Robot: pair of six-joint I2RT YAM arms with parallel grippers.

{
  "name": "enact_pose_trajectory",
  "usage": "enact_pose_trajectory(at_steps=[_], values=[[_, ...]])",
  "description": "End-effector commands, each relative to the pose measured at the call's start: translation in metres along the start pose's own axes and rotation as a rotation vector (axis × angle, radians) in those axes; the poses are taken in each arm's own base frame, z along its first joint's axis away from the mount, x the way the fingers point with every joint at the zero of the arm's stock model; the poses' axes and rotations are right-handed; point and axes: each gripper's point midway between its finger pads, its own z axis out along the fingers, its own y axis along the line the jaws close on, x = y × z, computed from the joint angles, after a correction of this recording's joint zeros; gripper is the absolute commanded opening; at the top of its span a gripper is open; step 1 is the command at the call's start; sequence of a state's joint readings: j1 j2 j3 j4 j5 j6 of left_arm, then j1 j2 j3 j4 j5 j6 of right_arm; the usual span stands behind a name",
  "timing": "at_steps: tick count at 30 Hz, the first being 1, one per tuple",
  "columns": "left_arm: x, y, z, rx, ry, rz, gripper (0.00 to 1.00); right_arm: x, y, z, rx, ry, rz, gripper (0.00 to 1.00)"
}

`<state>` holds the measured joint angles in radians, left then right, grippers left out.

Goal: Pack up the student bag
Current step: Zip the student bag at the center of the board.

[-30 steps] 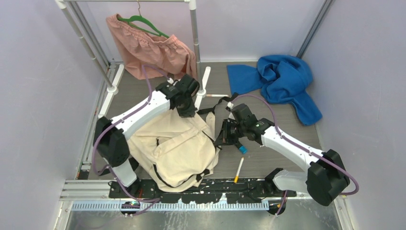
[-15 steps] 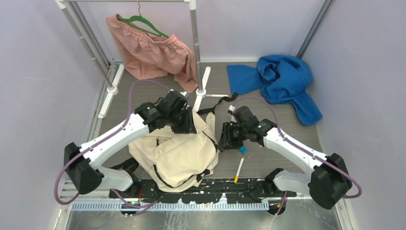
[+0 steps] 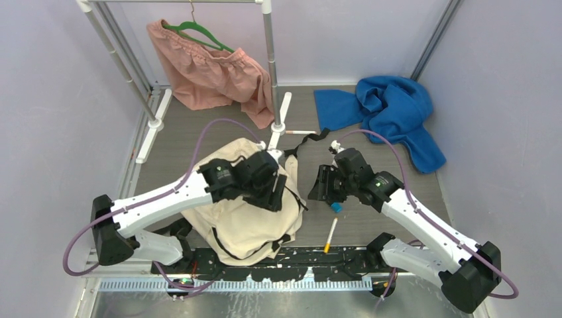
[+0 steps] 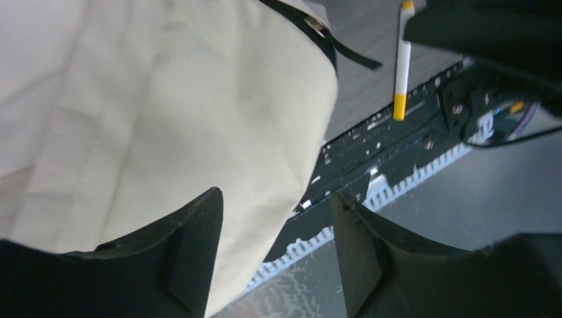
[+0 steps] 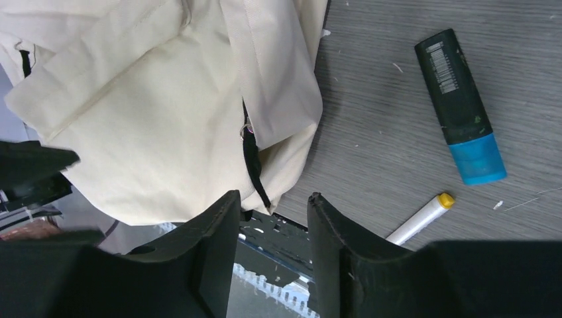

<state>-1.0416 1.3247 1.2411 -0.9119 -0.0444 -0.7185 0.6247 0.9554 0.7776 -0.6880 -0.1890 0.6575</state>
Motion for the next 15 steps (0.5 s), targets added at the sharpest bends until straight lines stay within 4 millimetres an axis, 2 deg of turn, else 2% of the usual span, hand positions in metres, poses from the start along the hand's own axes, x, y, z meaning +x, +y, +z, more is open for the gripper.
enact_pose_trajectory(at_steps=[1,4,9,15], values=[[0.013,-0.032,0.002,0.066,-0.072,0.188,0.67,-0.006,0.014,0.003,-0.049,-0.001,0.011,0.49],[0.032,-0.036,0.017,0.059,-0.068,0.291,0.74,-0.010,0.011,0.003,-0.034,-0.023,0.014,0.52],[0.055,-0.042,0.047,0.037,-0.070,0.480,0.72,-0.014,0.010,0.005,-0.018,-0.034,0.024,0.55],[0.046,-0.045,0.072,-0.031,-0.098,0.478,0.68,-0.013,0.005,0.007,0.001,-0.044,0.046,0.56]])
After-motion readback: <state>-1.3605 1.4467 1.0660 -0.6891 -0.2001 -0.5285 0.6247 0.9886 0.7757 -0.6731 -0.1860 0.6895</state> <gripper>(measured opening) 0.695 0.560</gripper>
